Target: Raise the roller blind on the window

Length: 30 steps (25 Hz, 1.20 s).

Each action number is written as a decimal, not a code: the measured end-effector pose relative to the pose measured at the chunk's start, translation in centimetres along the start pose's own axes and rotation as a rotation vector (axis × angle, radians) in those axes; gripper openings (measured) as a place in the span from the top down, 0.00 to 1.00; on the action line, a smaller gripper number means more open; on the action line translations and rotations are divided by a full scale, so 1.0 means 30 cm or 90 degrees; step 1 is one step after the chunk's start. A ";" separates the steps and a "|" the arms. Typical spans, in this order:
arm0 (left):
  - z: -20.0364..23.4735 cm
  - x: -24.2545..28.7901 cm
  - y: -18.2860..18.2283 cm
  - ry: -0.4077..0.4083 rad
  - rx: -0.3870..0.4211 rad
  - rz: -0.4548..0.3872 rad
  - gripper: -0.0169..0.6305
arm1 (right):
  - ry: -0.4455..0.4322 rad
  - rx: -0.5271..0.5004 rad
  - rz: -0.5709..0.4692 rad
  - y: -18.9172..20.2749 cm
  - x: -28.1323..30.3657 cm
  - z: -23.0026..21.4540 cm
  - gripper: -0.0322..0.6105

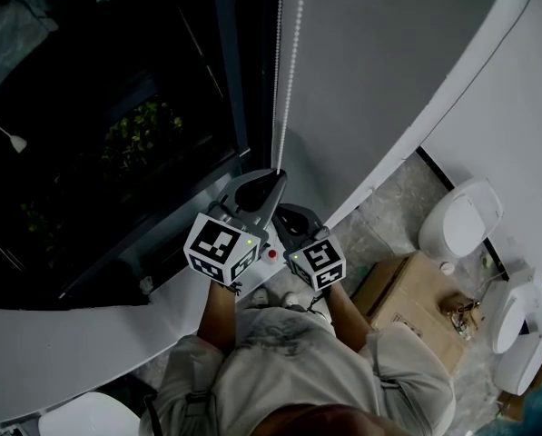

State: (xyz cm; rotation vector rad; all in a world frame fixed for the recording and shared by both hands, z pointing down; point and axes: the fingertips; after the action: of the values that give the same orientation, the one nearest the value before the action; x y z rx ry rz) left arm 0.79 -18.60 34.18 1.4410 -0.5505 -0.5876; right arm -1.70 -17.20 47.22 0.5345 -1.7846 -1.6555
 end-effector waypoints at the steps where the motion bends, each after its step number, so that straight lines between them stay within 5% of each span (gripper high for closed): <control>1: 0.000 -0.001 0.006 0.000 -0.003 0.000 0.95 | 0.000 0.001 0.002 0.006 0.000 -0.001 0.93; 30: -0.005 -0.023 0.131 -0.002 -0.031 0.033 0.95 | 0.011 0.020 0.031 0.130 -0.022 0.008 0.93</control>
State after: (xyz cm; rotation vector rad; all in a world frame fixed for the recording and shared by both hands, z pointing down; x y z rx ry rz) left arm 0.52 -17.86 38.10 1.3763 -0.5709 -0.5592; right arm -0.91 -16.09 50.95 0.5135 -1.7997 -1.5891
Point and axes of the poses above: the fingertips, and each gripper's own axes: x forward along the fingers, z to its left, y out of its underside, and after that the axes turned 1 degree about -x, right-handed
